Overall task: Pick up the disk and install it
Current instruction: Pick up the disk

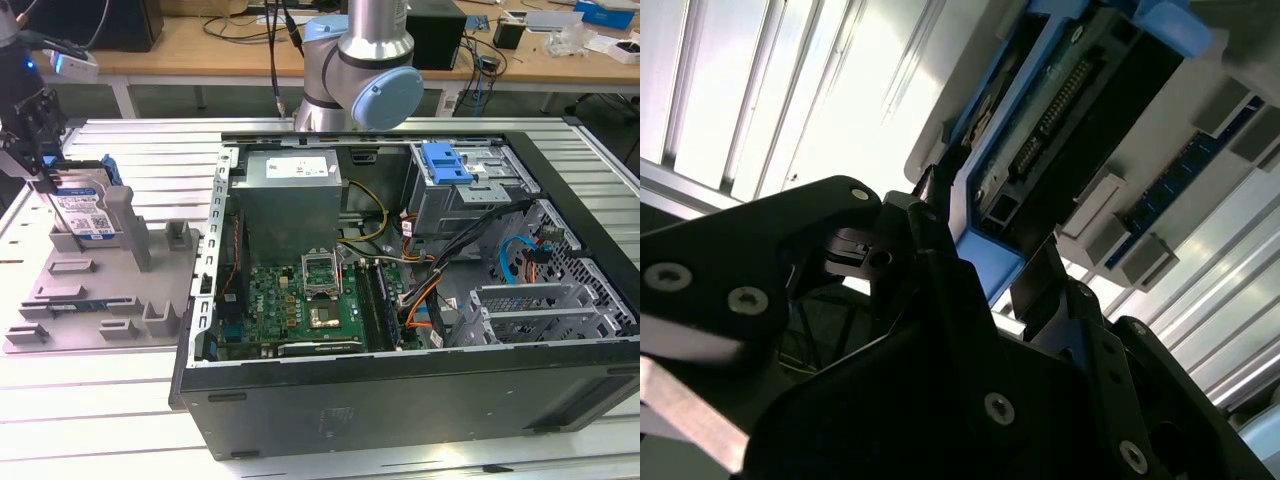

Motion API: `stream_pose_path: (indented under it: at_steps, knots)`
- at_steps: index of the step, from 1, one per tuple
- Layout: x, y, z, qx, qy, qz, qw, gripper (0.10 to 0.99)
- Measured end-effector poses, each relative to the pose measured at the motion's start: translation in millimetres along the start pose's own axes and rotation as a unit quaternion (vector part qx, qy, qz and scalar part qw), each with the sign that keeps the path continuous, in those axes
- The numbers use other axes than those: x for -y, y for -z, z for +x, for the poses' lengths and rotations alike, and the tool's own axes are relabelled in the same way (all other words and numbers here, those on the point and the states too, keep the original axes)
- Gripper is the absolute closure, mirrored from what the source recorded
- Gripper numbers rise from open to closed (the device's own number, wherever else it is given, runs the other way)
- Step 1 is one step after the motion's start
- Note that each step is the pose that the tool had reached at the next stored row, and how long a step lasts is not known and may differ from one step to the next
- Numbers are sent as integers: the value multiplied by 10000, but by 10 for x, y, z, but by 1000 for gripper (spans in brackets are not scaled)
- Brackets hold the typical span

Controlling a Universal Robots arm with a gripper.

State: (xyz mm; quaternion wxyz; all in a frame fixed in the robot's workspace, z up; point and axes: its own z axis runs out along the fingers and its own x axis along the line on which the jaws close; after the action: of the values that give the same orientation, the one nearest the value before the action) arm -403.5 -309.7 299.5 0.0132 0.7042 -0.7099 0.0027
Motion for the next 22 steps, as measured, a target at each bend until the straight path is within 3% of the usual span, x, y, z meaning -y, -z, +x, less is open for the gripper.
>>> stream_pose_path:
  at_steps: [22]
  knots:
    - [-31,-27,-40,0,0,0,10000,592]
